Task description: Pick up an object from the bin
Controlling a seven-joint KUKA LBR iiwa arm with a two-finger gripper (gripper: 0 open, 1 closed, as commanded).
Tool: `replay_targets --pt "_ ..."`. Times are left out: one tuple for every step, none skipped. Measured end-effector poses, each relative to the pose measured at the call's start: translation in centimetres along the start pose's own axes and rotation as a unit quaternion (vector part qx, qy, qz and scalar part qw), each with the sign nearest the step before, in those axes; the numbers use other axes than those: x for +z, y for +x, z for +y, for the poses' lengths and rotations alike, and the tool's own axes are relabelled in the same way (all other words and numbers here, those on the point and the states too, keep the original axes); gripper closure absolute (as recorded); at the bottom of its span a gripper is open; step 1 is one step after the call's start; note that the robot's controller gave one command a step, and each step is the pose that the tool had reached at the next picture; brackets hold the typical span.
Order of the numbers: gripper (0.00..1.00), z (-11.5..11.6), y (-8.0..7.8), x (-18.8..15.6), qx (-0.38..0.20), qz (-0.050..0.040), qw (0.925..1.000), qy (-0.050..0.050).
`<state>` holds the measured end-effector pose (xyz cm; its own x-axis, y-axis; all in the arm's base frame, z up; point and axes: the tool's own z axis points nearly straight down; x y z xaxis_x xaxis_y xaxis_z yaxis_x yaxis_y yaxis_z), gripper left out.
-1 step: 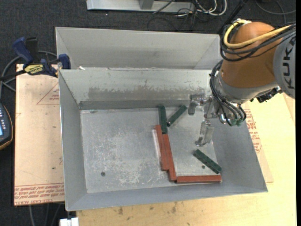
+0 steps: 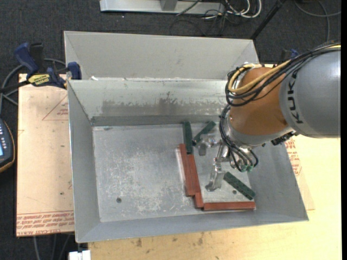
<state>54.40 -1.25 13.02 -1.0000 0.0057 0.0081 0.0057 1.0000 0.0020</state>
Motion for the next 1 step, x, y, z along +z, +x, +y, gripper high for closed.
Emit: replay_targets --pt "0.0 4.46 -2.07 5.81 -0.09 -0.007 0.9959 0.001"
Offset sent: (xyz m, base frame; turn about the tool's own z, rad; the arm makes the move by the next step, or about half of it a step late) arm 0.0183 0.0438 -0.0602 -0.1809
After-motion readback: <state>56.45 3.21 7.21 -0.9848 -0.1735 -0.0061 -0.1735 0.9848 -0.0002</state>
